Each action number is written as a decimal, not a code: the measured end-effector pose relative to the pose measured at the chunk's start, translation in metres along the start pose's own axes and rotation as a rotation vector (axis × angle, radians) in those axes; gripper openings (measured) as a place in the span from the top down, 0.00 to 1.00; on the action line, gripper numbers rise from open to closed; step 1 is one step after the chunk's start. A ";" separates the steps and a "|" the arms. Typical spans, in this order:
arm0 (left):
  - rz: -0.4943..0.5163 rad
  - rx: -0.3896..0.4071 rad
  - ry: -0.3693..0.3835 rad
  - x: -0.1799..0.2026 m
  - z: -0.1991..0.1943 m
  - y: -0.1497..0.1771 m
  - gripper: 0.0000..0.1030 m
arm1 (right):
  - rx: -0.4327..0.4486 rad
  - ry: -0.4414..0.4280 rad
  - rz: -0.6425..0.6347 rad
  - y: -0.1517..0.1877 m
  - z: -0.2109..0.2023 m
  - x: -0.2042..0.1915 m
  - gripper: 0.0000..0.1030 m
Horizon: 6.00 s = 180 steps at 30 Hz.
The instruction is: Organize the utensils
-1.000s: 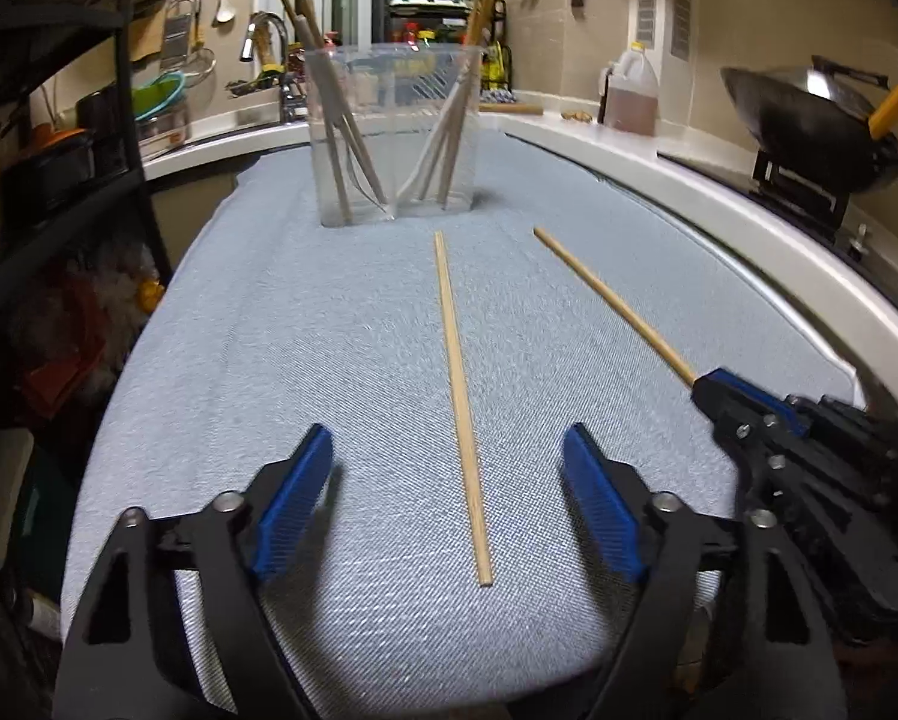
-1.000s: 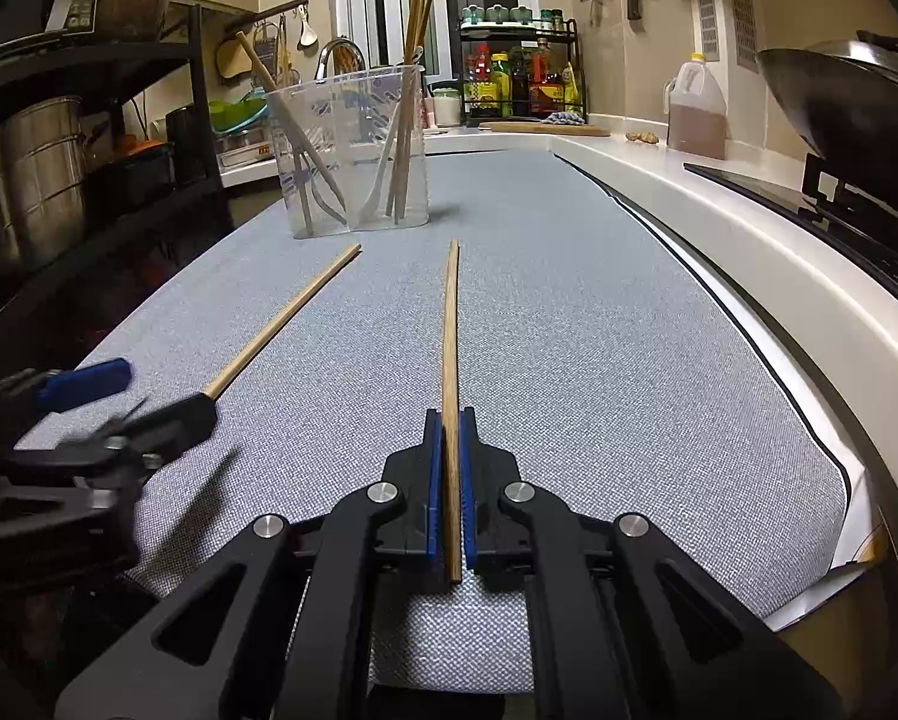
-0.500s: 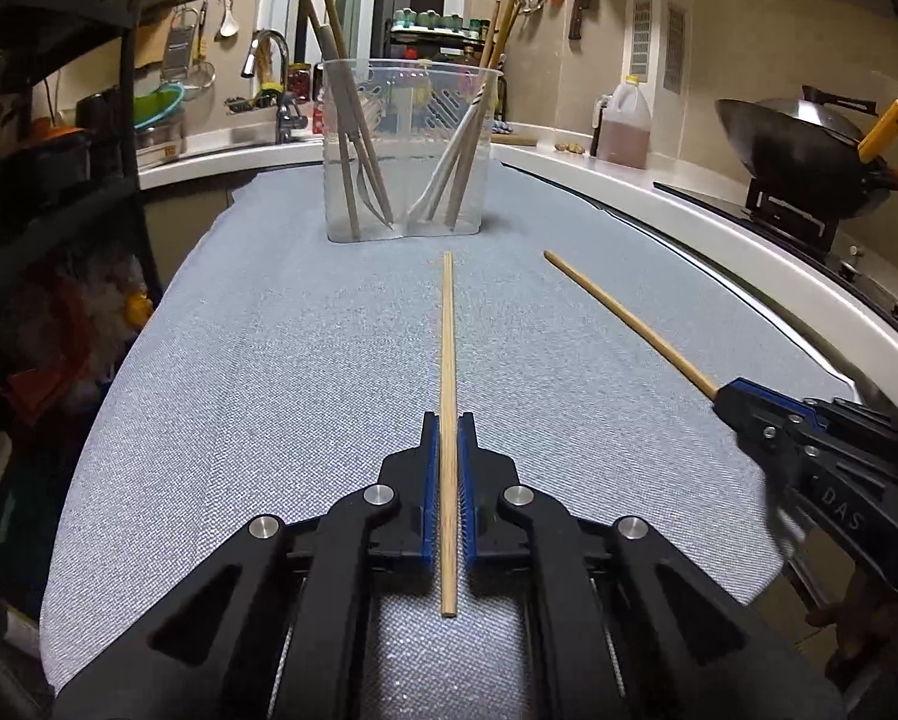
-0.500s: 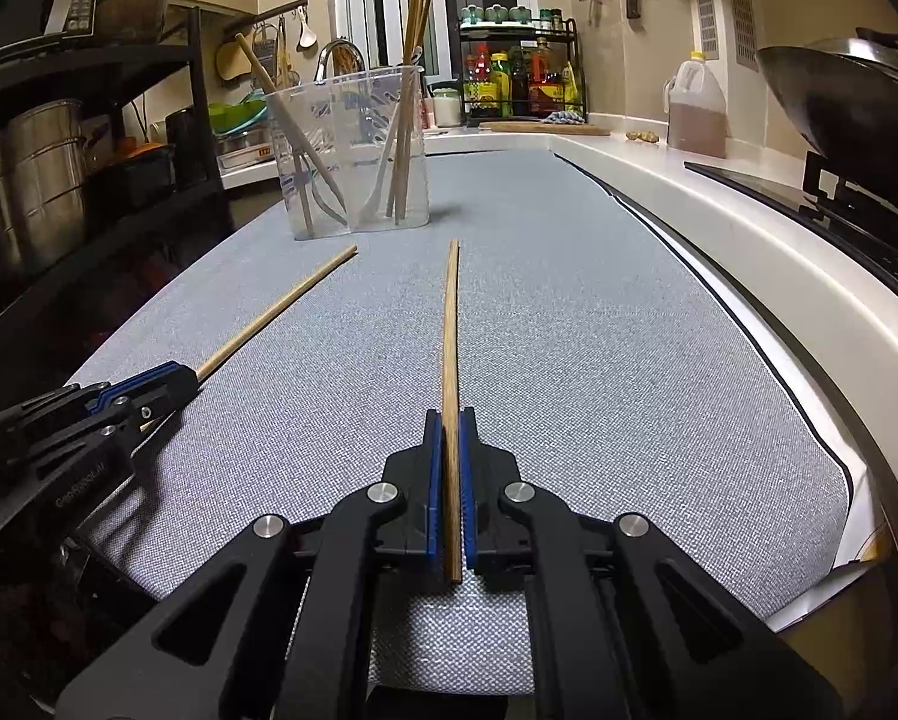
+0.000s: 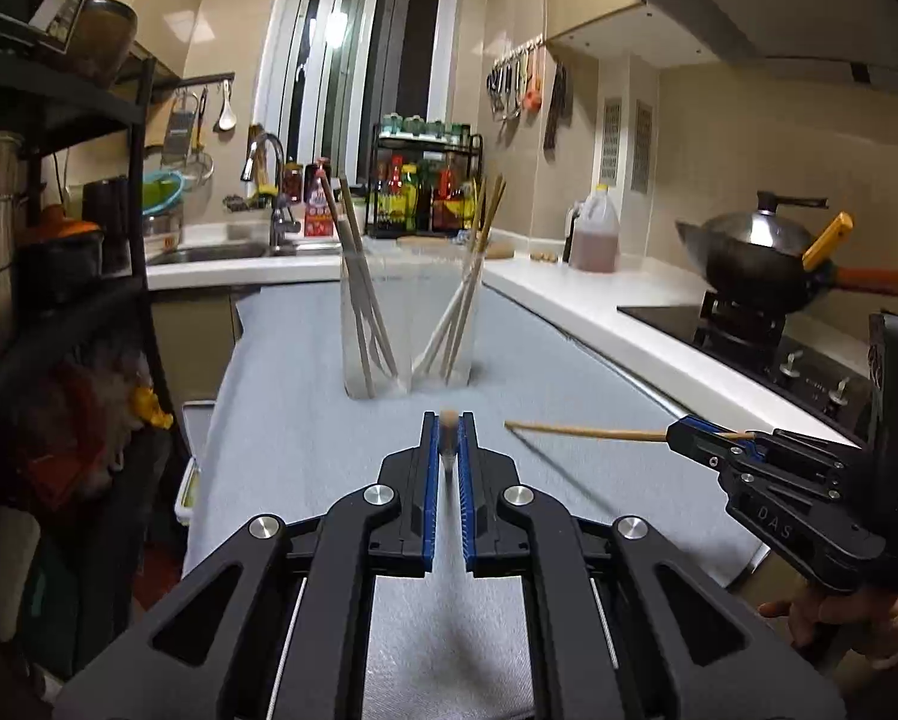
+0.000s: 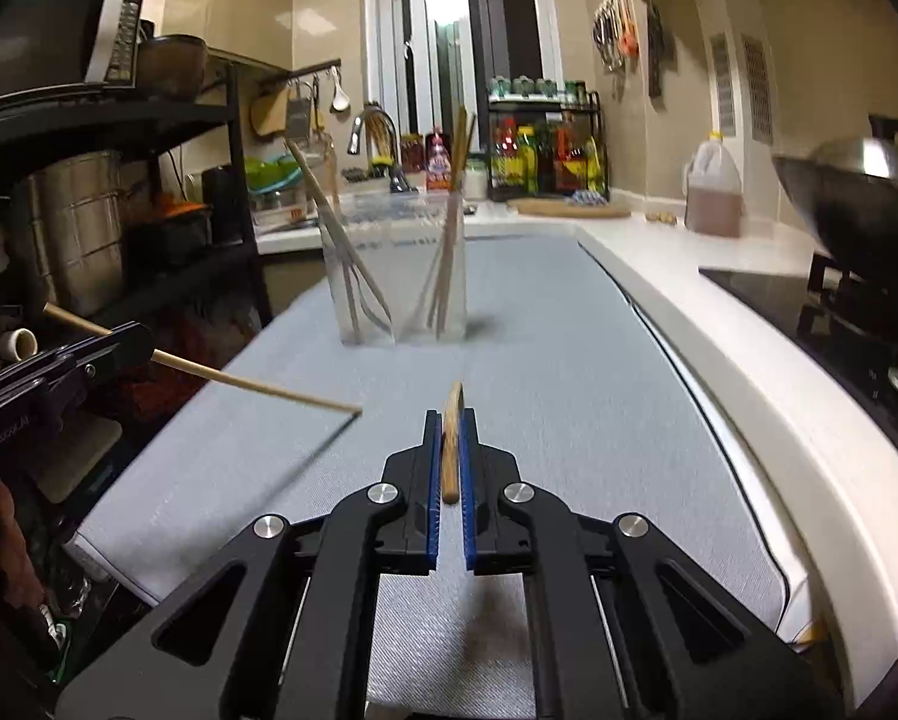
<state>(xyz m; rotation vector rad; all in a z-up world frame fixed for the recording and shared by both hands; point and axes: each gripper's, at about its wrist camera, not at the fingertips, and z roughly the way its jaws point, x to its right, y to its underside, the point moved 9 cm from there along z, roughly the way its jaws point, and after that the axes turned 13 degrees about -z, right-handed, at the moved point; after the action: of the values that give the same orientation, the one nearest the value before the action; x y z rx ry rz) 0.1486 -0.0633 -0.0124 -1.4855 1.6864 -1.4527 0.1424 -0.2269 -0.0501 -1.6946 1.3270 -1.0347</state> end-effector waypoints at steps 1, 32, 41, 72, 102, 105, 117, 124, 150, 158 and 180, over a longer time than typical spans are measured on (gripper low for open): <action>0.002 0.007 0.005 0.001 -0.001 -0.005 0.94 | 0.008 -0.003 -0.008 -0.006 -0.002 -0.002 0.94; 0.039 -0.059 0.022 0.003 0.027 -0.119 0.94 | 0.062 -0.042 0.020 -0.146 0.019 0.034 0.94; 0.114 -0.061 0.031 0.019 0.039 -0.165 0.94 | 0.116 -0.065 0.021 -0.207 0.027 0.042 0.94; 0.130 -0.106 0.001 0.008 0.145 -0.216 0.94 | 0.201 -0.052 -0.004 -0.294 0.117 0.047 0.94; -0.001 -0.139 -0.080 -0.021 0.170 -0.174 0.13 | 0.083 -0.022 0.062 -0.221 0.147 0.059 0.28; -0.025 -0.126 -0.071 -0.018 0.155 -0.174 0.12 | 0.101 -0.001 0.075 -0.221 0.129 0.063 0.23; -0.024 -0.025 -0.188 -0.020 0.081 -0.116 0.08 | 0.063 0.041 0.053 -0.148 0.068 0.035 0.05; -0.032 -0.052 -0.244 -0.031 0.066 -0.070 0.08 | -0.038 0.078 -0.014 -0.089 0.065 0.011 0.05; -0.043 -0.046 -0.334 -0.038 0.034 -0.044 0.07 | -0.032 0.091 -0.003 -0.068 0.036 0.002 0.05; -0.040 -0.052 -0.335 -0.037 0.034 -0.043 0.07 | -0.037 0.091 -0.002 -0.064 0.034 0.004 0.05; -0.020 -0.040 -0.337 -0.029 0.031 -0.045 0.07 | -0.045 0.081 -0.011 -0.063 0.036 -0.002 0.05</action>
<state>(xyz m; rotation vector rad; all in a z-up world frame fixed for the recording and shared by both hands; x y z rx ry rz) 0.2025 -0.0429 0.0092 -1.6645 1.5050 -1.1072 0.1993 -0.2106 -0.0077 -1.7105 1.4034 -1.0975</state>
